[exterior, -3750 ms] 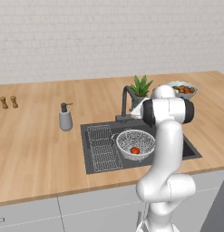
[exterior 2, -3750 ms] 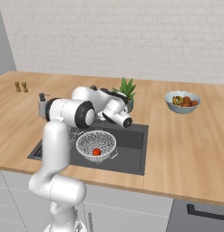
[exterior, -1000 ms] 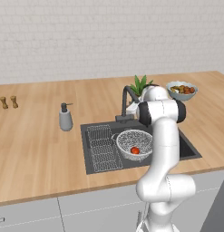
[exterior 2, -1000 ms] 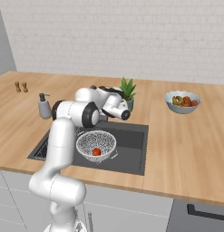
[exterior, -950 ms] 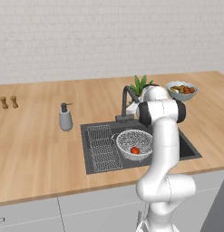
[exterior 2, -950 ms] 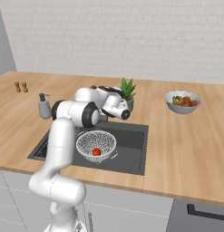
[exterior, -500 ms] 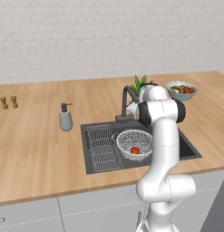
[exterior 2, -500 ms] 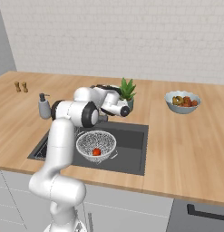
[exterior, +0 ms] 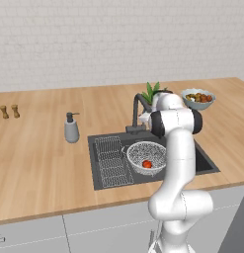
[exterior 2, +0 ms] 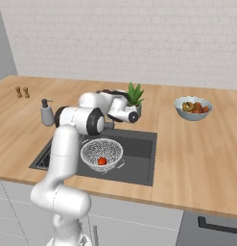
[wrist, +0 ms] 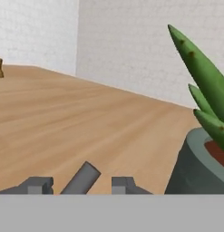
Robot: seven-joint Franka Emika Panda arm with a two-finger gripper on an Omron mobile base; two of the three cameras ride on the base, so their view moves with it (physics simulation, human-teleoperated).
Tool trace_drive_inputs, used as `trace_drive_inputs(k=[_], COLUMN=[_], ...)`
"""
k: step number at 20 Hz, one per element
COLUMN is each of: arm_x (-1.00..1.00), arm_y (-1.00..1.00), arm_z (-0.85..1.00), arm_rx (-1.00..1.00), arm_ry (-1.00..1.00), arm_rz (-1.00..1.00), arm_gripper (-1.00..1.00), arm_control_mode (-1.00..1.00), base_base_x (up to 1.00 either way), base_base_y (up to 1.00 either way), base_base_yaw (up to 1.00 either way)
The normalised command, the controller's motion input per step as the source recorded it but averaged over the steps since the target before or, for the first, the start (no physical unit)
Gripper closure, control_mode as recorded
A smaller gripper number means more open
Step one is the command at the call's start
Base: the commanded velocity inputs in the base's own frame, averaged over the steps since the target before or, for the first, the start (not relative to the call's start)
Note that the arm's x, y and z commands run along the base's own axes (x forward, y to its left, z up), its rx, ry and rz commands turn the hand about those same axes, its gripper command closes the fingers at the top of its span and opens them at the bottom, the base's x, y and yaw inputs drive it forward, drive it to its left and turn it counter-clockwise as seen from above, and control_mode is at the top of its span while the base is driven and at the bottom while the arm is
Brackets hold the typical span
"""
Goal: Put the colander in the sink, put the apple in the colander, and turn on the sink faucet and pour water over the colander.
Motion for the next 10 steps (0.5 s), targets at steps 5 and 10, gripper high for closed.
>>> trace_drive_inputs(k=[5,10], arm_x=[0.00,0.00], arm_y=[-0.93,-0.94], arm_z=[-0.23,-0.24], arm_rx=[0.03,0.03], arm_ry=[0.01,0.01], arm_rz=[0.00,0.00], arm_gripper=[1.00,1.00], arm_control_mode=[-1.00,-1.00], base_base_x=[0.00,0.00], base_base_y=[0.00,0.00], base_base_yaw=[0.00,0.00])
